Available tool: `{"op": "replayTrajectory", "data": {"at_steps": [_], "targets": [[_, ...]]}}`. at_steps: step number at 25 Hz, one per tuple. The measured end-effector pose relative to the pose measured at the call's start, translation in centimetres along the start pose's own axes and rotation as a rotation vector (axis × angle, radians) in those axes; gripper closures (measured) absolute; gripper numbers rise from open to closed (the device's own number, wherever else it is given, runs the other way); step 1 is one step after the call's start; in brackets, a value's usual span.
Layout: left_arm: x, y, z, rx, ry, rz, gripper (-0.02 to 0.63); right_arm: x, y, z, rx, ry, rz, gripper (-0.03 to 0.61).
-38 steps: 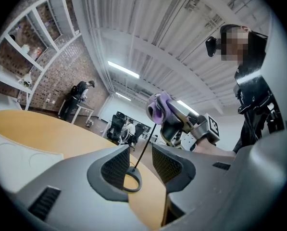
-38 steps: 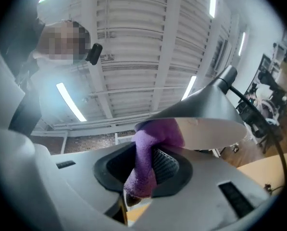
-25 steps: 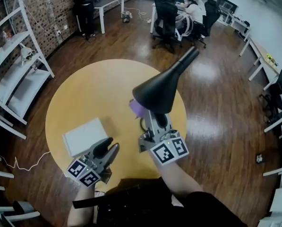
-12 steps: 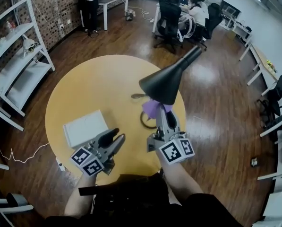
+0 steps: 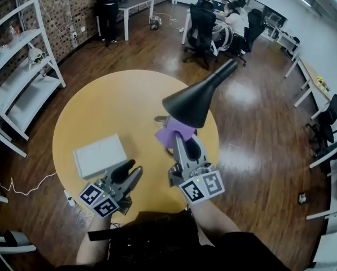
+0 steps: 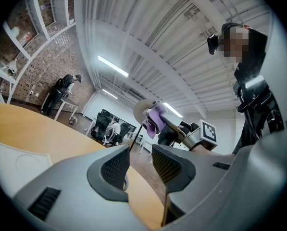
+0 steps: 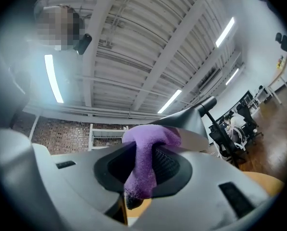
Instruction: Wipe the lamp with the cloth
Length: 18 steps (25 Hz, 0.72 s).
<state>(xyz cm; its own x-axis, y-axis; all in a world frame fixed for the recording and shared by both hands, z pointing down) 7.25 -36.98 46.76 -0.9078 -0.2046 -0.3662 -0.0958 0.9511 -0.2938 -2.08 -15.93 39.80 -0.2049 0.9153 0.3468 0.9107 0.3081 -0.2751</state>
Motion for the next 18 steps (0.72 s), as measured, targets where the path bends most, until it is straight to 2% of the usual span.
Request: {"op": "replayTrajectory", "data": {"at_steps": [6, 10, 14, 18], "targets": [[0.2, -0.2, 0.2, 0.035, 0.02, 0.031, 0.48, -0.3, 1.8, -0.1, -0.008, -0.047, 0.047, 0.489], [0.3, -0.1, 0.1, 0.056, 0.039, 0.063, 0.48, 0.1, 3.2, -0.5, -0.02, -0.03, 0.062, 0.489], [0.0, 0.0, 0.0, 0.08, 0.043, 0.098, 0.48, 0.4, 4.1, -1.7, -0.073, -0.022, 0.071, 0.489], [0.1, 1.0, -0.1, 0.11, 0.038, 0.116, 0.48, 2.3, 3.4, -2.1, -0.139, -0.06, 0.069, 0.489]]}}
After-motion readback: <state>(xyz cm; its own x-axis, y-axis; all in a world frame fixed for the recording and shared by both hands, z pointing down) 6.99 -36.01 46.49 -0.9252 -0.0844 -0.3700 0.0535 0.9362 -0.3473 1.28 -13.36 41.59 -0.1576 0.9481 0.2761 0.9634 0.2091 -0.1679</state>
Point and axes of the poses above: the fingertips, and each gripper's own axes: y forward along the fingers, x to its right, z out of its top, the point moved 8 cm from there along -y, backward along the fingers, and after that the axes turned 15 degrees about -z, right-handed, at the moved point
